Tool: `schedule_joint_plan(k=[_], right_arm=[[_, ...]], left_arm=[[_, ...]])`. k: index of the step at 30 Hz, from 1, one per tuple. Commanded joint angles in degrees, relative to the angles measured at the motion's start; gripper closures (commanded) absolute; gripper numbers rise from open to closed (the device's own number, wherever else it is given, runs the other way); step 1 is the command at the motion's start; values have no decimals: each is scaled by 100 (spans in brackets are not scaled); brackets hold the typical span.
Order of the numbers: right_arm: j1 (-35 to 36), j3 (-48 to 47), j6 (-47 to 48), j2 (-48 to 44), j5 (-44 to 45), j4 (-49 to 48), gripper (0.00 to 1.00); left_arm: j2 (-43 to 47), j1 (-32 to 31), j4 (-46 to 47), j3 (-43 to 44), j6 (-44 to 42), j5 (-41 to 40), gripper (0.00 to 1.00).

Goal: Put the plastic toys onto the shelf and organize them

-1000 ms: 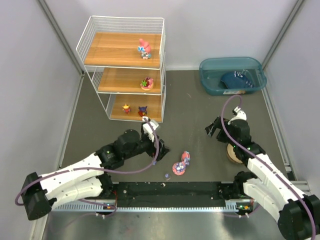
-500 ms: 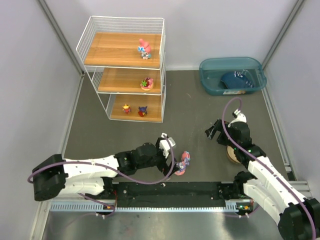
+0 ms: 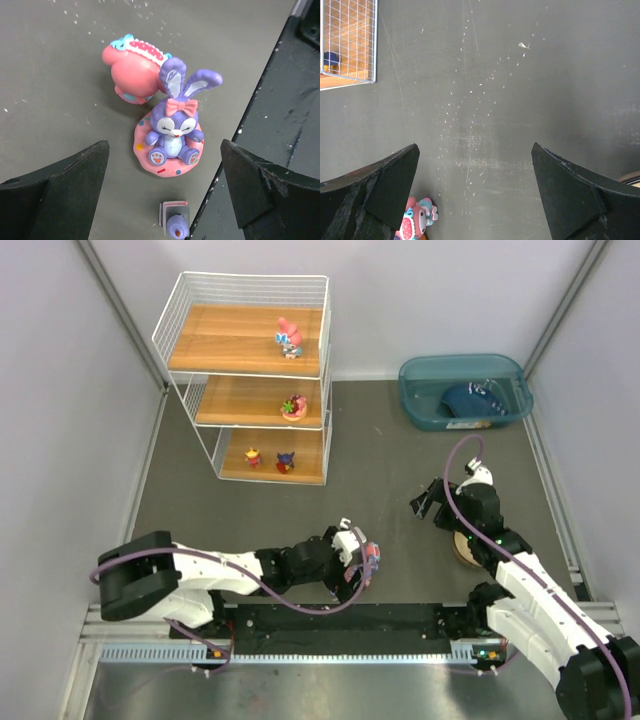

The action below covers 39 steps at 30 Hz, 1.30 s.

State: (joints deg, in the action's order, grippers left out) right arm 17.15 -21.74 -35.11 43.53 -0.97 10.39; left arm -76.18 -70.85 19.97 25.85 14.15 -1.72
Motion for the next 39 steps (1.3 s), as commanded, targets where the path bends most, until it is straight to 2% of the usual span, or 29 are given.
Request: schedule_joint_plan(k=[1,15,17,19,25,28,29,35,36,37,38,39], right_arm=[[43,-41,31,-2,18,-108,3],[43,-32,75,33,53,-99,3],[34,-32,66,33,45,-99,3],[43,-41,75,24,45,-99,3],[43,-24,57,-11,36,-90,3],[43,-24,66,-20,18,-99,3],[43,-24,57,-29,27,-99,3],[34,-24,66,-37,44,-90,3],[43,-24,57,-37,45,-99,3],[43,-24,66,-46,53,-99,3],[43,-24,66,-46,53,-99,3],[43,-32,66,-46,53,-99,3]], left_arm=[[-291,-52,429,140,149,-127,1],[-916,-96,640,342,132,-145,1],[-942,-96,631,360,140,-145,4],[-986,-96,579,377,140,-127,12],[-1021,-131,430,421,149,-154,27],[-1013,-148,403,421,158,-162,38],[-1013,-148,394,430,167,-180,46],[-925,-166,350,448,202,-162,73],[-890,-175,333,474,211,-154,87],[-863,-166,298,483,228,-162,95],[-863,-166,271,509,220,-154,100],[-811,-166,227,509,220,-154,100]])
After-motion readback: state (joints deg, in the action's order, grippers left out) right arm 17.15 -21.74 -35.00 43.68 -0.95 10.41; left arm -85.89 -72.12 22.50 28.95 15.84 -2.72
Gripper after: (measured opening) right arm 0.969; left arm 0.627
